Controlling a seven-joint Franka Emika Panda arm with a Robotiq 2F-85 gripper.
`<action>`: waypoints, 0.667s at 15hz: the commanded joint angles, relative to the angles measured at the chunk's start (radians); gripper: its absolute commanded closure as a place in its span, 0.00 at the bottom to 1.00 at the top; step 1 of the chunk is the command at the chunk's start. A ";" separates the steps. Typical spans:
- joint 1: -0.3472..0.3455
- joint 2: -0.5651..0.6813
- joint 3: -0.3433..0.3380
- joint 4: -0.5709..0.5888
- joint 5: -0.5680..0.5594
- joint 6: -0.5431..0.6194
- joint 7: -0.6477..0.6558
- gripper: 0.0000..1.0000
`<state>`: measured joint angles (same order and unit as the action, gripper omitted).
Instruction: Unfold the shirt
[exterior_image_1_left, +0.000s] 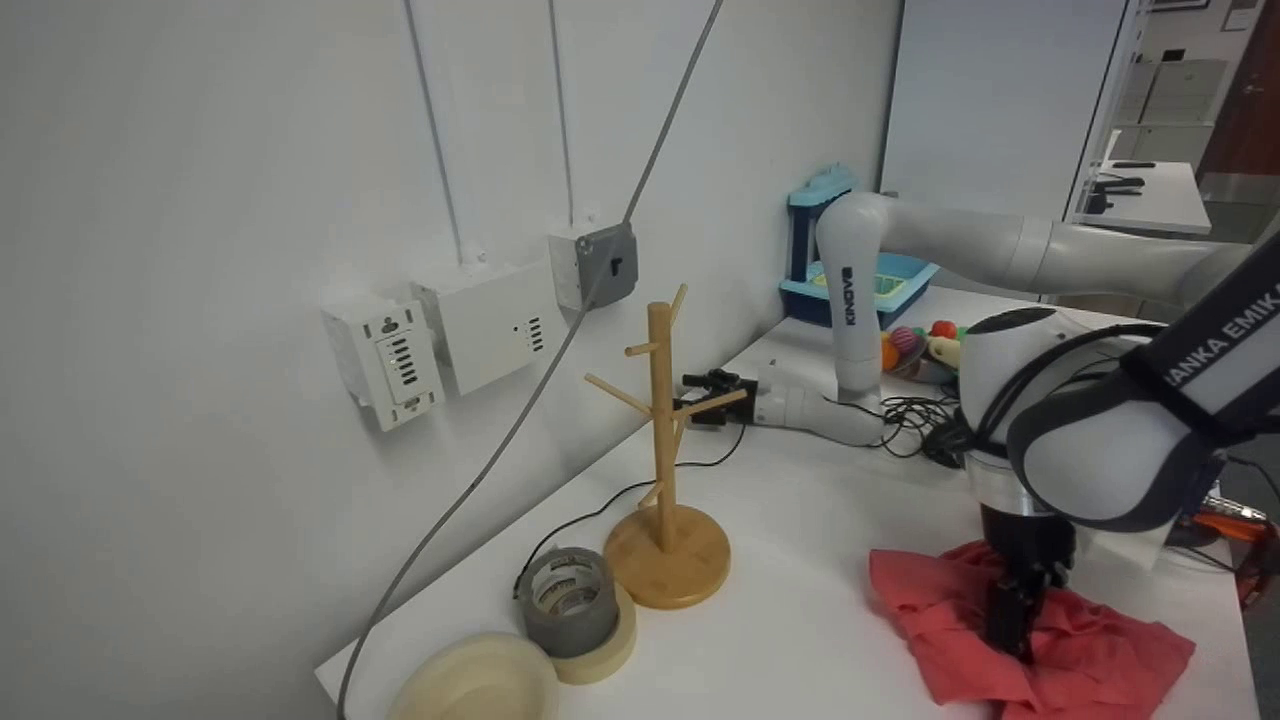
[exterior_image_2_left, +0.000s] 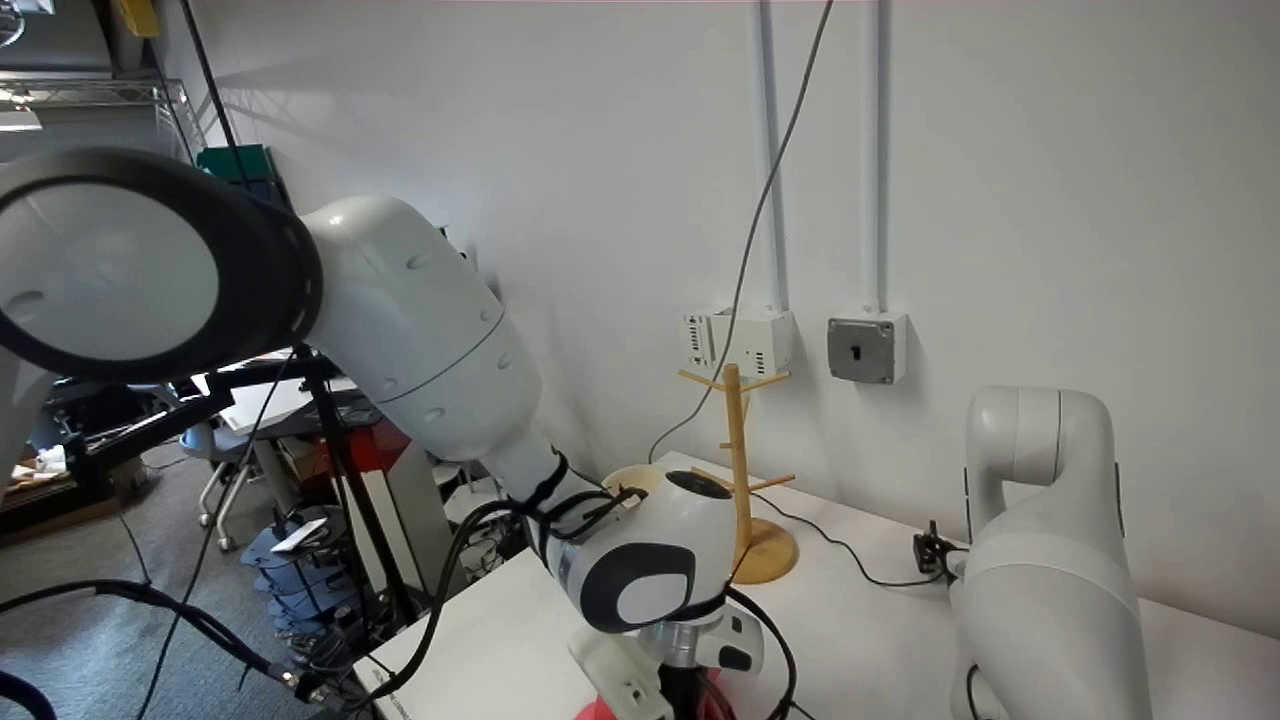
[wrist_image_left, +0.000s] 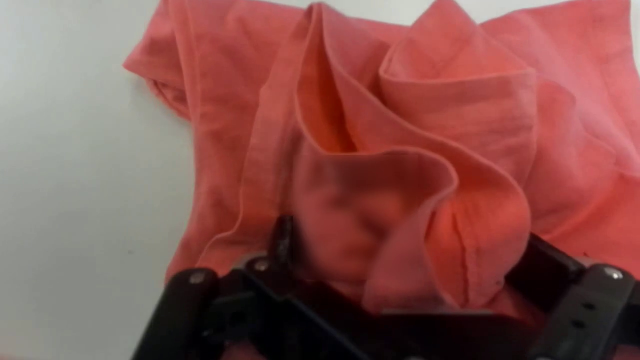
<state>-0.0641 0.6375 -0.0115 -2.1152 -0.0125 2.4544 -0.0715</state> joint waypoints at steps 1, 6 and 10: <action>0.027 0.056 0.029 0.087 0.011 0.006 0.010 0.00; 0.073 0.066 0.062 0.131 0.002 0.002 0.006 0.00; 0.133 0.073 0.037 0.132 -0.056 -0.007 0.021 0.00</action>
<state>0.0322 0.6812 0.0470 -2.0085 -0.0246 2.4544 -0.0695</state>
